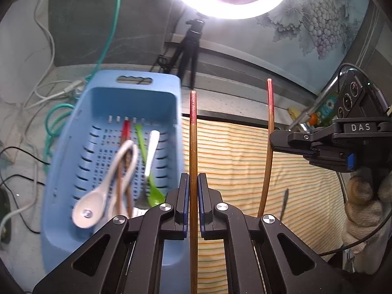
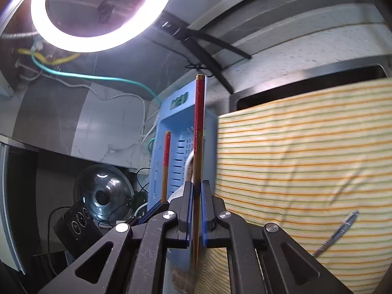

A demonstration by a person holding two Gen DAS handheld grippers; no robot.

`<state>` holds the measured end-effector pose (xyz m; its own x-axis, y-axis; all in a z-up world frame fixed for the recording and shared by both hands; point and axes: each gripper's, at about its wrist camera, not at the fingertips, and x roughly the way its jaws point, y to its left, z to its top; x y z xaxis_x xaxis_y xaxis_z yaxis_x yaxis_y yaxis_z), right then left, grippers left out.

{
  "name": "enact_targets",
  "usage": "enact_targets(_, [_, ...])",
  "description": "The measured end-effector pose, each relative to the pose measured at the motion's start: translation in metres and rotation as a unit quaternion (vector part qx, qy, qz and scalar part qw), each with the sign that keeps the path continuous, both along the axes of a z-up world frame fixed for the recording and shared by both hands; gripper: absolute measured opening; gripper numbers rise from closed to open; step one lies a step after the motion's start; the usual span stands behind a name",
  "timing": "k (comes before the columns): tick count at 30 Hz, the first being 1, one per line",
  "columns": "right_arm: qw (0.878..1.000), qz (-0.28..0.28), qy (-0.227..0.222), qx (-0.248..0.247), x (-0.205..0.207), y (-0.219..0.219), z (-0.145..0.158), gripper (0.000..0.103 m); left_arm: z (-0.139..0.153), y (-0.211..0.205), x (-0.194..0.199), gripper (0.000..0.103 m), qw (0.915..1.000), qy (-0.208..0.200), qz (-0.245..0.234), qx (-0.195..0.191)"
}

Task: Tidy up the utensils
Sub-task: 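Carry the chopsticks over the blue basket with both tools, then open both tools to drop the chopsticks into the basket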

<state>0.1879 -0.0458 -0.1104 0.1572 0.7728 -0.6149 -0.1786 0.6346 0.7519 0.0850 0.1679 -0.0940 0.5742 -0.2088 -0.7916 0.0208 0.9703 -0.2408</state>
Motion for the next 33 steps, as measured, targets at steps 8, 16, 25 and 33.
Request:
enact_targets(8, [0.999, 0.032, -0.005, -0.007, 0.005, 0.061, -0.002, 0.006, -0.006, 0.046, 0.016, 0.005, 0.9995, 0.004, 0.028, 0.013])
enact_targets(16, [0.998, 0.048, -0.003, -0.032, 0.013, 0.099, -0.012, 0.006, -0.008, 0.073, 0.039, 0.005, 0.9985, 0.005, 0.046, 0.030])
enact_targets(25, [0.997, 0.059, -0.006, -0.047, 0.021, 0.109, -0.014, 0.009, -0.010, 0.085, 0.054, 0.016, 0.9968, 0.003, 0.063, 0.049])
enact_targets(33, [0.996, 0.064, -0.021, -0.050, 0.021, 0.100, -0.006, 0.014, -0.003, 0.086, 0.053, 0.017, 0.9965, -0.002, 0.064, 0.054])
